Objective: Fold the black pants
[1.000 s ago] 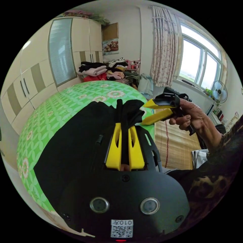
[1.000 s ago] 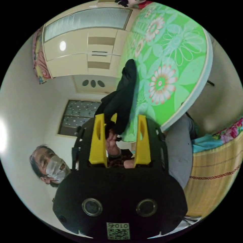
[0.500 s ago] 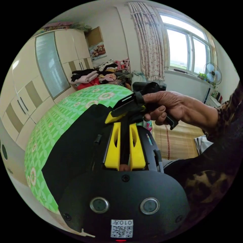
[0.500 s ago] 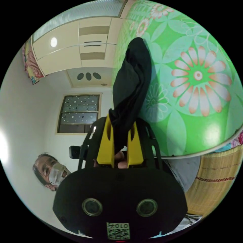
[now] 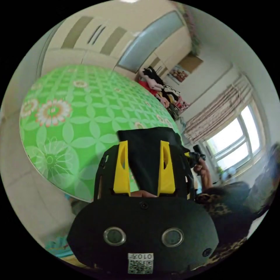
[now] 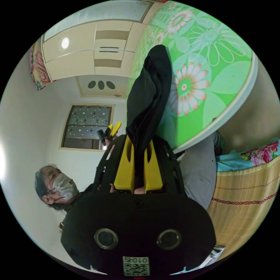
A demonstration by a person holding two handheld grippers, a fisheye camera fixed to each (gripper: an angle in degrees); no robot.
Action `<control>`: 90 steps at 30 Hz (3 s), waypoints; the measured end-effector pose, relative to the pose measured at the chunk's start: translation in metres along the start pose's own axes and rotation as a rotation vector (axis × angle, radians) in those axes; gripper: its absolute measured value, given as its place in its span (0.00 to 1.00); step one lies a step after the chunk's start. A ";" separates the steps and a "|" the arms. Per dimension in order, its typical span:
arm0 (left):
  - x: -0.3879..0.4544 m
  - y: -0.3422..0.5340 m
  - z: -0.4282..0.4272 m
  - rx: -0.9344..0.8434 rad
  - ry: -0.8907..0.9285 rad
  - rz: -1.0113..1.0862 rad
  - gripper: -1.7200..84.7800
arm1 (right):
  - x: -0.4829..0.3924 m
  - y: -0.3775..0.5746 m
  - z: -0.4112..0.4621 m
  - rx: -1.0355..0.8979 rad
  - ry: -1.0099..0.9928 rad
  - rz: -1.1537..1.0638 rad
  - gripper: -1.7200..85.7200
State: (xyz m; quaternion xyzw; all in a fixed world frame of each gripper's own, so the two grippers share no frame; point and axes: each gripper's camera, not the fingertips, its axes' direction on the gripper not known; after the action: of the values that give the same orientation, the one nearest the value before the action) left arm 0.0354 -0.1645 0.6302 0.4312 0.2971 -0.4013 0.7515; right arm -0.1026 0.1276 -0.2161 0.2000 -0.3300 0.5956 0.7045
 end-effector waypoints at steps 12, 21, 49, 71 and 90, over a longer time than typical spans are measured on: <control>-0.037 -0.091 0.014 -0.158 0.112 -0.208 0.20 | 0.018 0.000 -0.009 0.001 -0.033 -0.043 0.09; -0.025 -0.137 0.034 -0.205 0.192 -0.242 0.15 | 0.037 -0.010 -0.009 -0.012 -0.078 -0.098 0.09; -0.104 -0.275 -0.075 -0.169 0.313 -0.322 0.02 | 0.069 -0.209 0.105 -0.142 0.115 0.092 0.09; -0.172 -0.313 -0.186 -0.202 0.285 -0.623 0.02 | 0.159 -0.345 0.251 -0.228 0.264 0.338 0.09; -0.165 -0.299 -0.217 -0.085 0.226 -0.757 0.03 | 0.385 -0.439 0.333 -0.316 0.137 0.367 0.09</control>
State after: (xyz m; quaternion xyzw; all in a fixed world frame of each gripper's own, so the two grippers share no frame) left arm -0.3265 -0.0068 0.5407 0.3011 0.5323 -0.5871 0.5304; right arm 0.2765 0.0828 0.3372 -0.0168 -0.4015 0.6666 0.6278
